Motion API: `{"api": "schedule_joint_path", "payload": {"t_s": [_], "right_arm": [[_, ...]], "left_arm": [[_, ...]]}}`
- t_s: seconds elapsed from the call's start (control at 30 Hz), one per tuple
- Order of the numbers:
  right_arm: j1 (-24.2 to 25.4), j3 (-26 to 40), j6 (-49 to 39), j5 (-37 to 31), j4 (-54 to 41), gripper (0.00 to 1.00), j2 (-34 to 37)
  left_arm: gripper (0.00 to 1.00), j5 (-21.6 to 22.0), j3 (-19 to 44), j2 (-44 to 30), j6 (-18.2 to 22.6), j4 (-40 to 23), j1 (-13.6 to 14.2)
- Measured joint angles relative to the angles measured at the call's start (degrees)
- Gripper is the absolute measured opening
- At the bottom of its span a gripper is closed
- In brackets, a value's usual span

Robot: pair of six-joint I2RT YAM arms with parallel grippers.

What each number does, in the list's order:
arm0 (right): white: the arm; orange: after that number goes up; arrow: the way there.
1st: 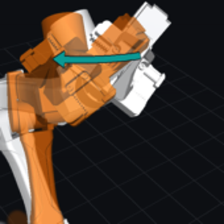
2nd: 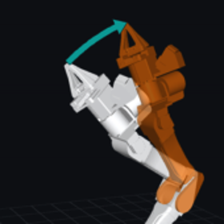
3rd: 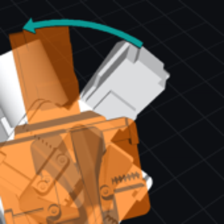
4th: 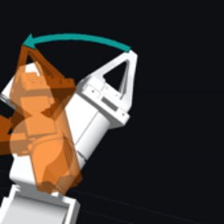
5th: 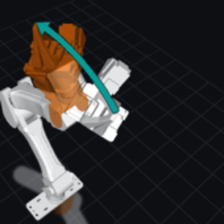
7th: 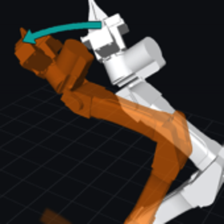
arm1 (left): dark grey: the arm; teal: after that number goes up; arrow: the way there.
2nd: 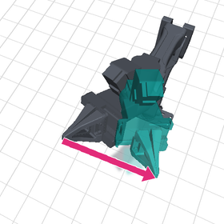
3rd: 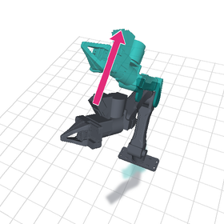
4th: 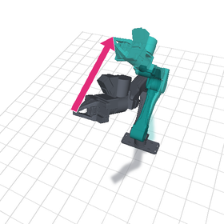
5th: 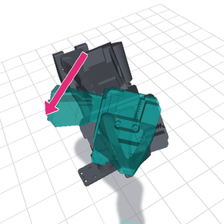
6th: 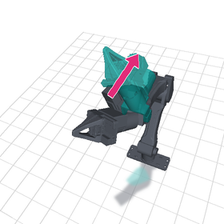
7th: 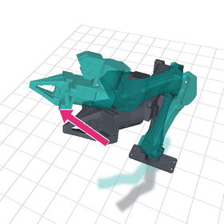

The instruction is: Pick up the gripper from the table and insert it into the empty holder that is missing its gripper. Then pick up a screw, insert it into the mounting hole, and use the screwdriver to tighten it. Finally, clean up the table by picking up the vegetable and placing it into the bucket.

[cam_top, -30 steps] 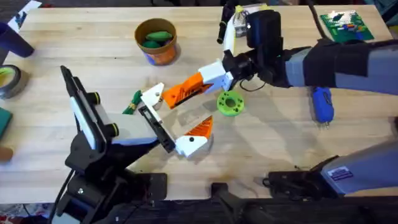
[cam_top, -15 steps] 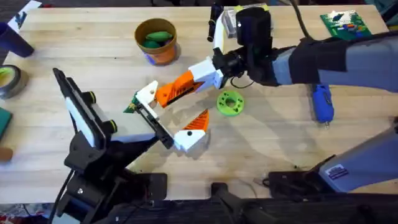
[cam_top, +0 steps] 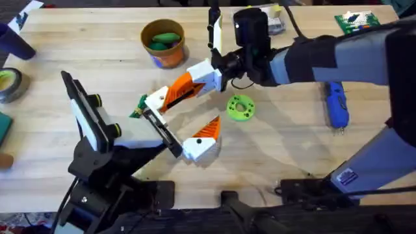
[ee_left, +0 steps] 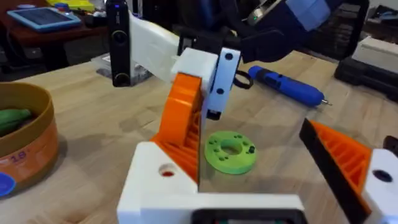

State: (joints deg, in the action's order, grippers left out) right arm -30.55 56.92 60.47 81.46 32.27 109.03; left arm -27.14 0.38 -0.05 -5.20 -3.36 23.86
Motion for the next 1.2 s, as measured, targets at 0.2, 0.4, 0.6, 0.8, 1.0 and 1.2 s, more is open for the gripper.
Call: {"api": "schedule_joint_path", "payload": {"t_s": [0.2, 0.4, 0.6, 0.8, 1.0, 1.2], "right_arm": [[-1.4, 0.4, 0.4, -1.3, 0.0, 0.009, 0.0], [-2.1, 0.7, 0.5, -3.0, 0.2, 0.009, 0.0], [-2.2, 0.7, 0.4, -3.4, 0.2, 0.009, 0.0], [-2.3, 0.7, -0.8, -3.6, 1.2, 0.008, 0.0], [-2.4, 0.7, -0.7, -3.5, 5.0, 0.016, 0.7], [-2.6, 0.7, -0.7, -3.7, 5.7, 0.124, 0.9]], "left_arm": [[0.993, 0.4, 0.0, 0.0, -0.1, 0.0, 0.0], [0.993, 1.5, 0.0, 0.0, -0.5, 0.0, -0.2], [0.993, 1.7, 0.0, 0.0, -0.7, 0.0, -0.2], [0.993, 1.9, 0.0, 0.0, -0.6, 0.0, -0.2], [0.993, 2.5, 0.0, 0.0, 0.3, 0.0, -0.3], [0.993, 2.7, 0.0, 0.1, 0.5, 0.0, -0.3]]}}
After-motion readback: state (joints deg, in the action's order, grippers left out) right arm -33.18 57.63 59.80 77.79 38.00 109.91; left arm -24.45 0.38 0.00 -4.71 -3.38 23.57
